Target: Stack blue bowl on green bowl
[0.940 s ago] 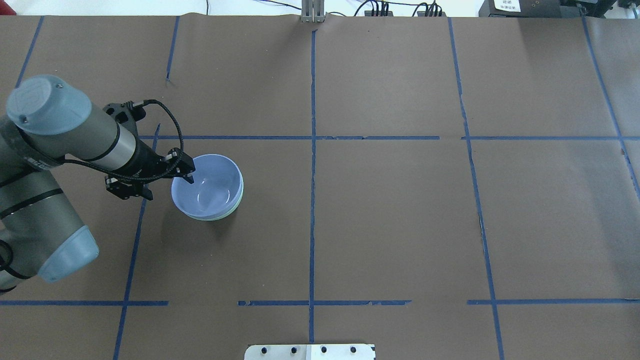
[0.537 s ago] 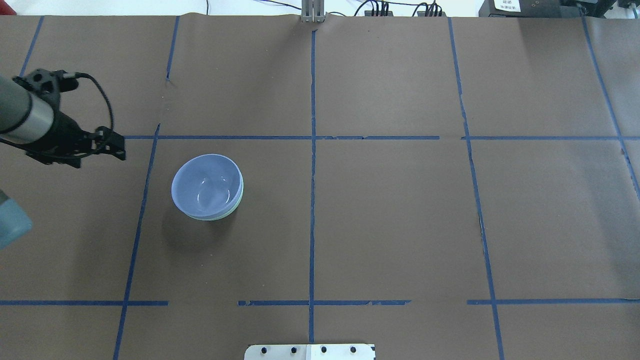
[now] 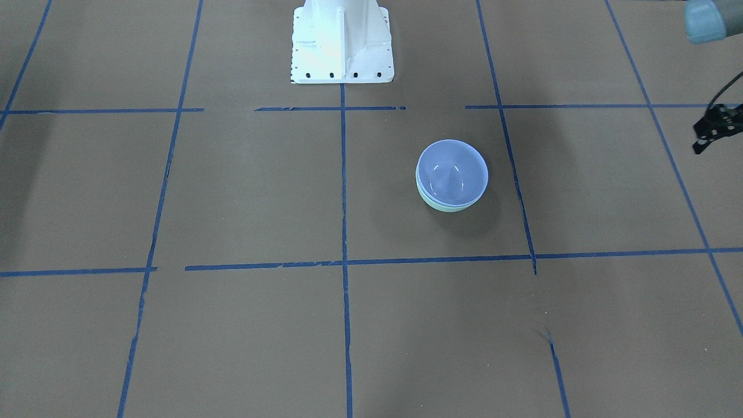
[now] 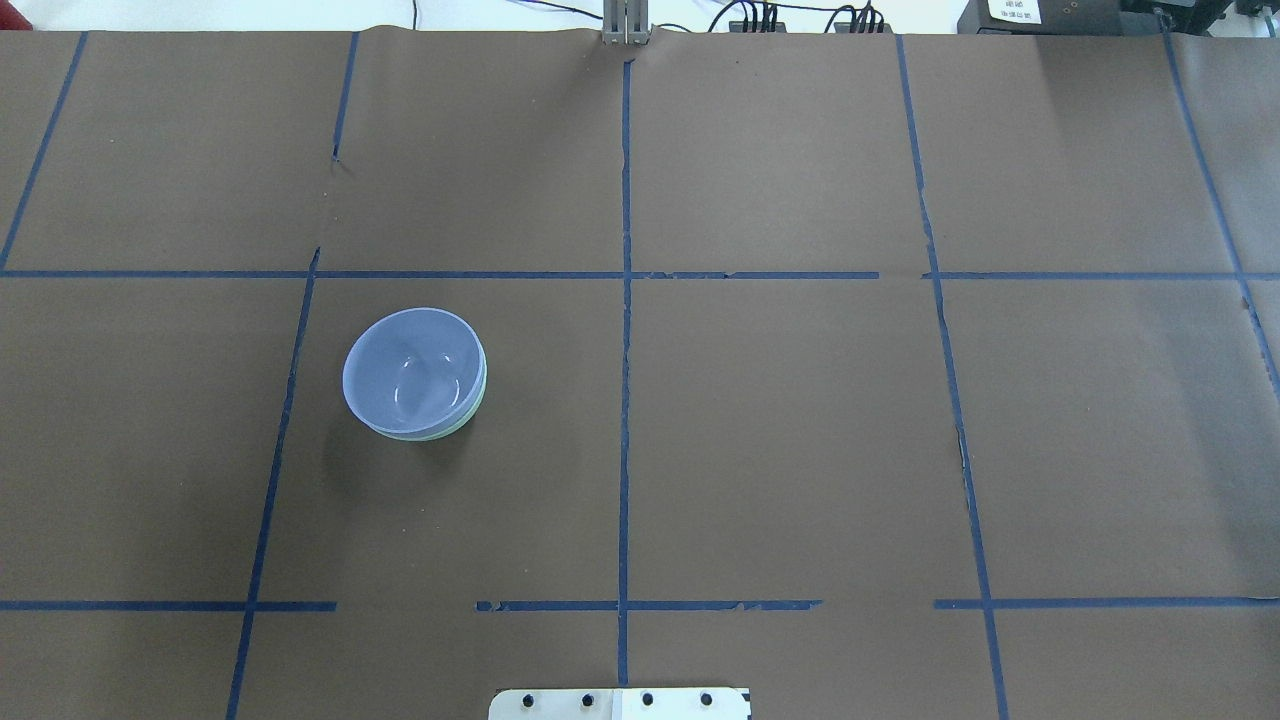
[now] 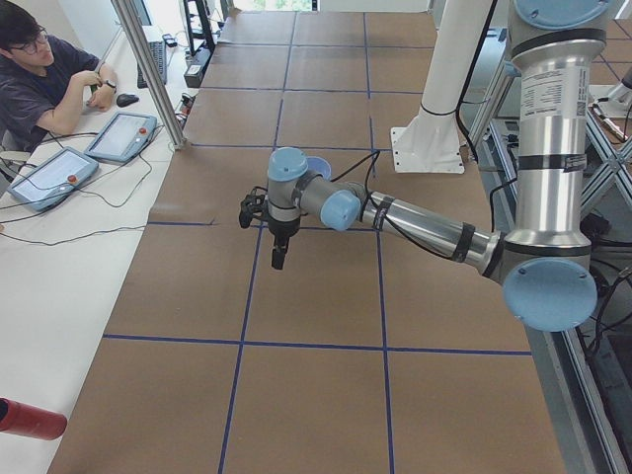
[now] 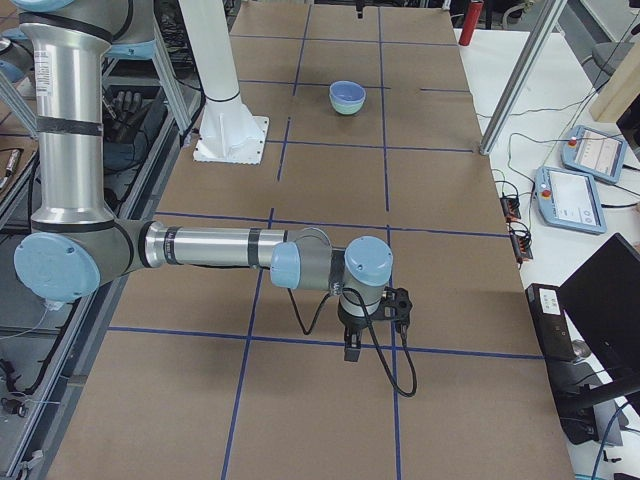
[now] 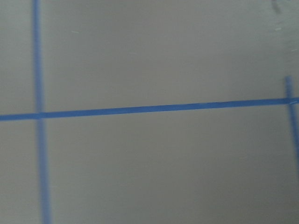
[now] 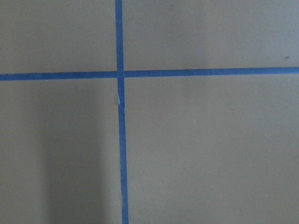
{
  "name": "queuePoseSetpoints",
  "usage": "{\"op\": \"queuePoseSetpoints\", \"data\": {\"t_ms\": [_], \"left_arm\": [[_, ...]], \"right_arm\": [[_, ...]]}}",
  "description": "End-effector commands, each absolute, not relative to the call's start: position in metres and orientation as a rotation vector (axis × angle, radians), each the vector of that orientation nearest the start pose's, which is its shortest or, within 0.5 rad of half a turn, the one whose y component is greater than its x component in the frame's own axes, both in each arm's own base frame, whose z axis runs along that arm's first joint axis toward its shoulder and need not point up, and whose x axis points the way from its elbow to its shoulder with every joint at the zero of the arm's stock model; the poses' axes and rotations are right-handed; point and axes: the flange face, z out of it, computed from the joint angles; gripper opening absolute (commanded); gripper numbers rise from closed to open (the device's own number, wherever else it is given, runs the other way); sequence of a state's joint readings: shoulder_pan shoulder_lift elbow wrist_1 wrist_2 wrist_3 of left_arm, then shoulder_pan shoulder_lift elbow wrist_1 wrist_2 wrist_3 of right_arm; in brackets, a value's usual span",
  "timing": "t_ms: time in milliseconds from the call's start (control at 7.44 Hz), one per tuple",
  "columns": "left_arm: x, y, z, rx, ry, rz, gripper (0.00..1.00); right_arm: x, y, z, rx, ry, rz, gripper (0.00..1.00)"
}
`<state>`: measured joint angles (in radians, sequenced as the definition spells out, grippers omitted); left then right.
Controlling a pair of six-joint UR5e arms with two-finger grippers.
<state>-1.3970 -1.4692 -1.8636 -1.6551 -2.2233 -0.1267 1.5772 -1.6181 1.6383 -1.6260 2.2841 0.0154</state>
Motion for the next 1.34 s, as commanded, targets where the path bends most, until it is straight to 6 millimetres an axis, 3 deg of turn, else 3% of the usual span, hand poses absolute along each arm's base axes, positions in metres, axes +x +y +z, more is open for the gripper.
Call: {"op": "queuePoseSetpoints", "data": {"t_ms": [0, 269, 537, 1075, 1209], "left_arm": [[-0.055, -0.45, 0.614, 0.115, 0.657, 0.238, 1.0], [-0.054, -0.445, 0.629, 0.086, 0.695, 0.227, 1.0], [-0.043, -0.435, 0.65, 0.046, 0.857, 0.203, 1.0], [-0.05, -0.435, 0.653, 0.05, 0.786, 0.205, 1.0], [-0.067, -0.436, 0.646, 0.075, 0.71, 0.189, 1.0]], "right_arm": [[0.071, -0.468, 0.658, -0.037, -0.713, 0.033, 1.0], [0.072, -0.468, 0.658, -0.037, -0.713, 0.035, 1.0], [0.071, -0.468, 0.658, -0.038, -0.713, 0.035, 1.0], [0.071, -0.468, 0.658, -0.038, -0.713, 0.035, 1.0], [0.071, -0.468, 0.658, -0.037, -0.713, 0.033, 1.0]]}}
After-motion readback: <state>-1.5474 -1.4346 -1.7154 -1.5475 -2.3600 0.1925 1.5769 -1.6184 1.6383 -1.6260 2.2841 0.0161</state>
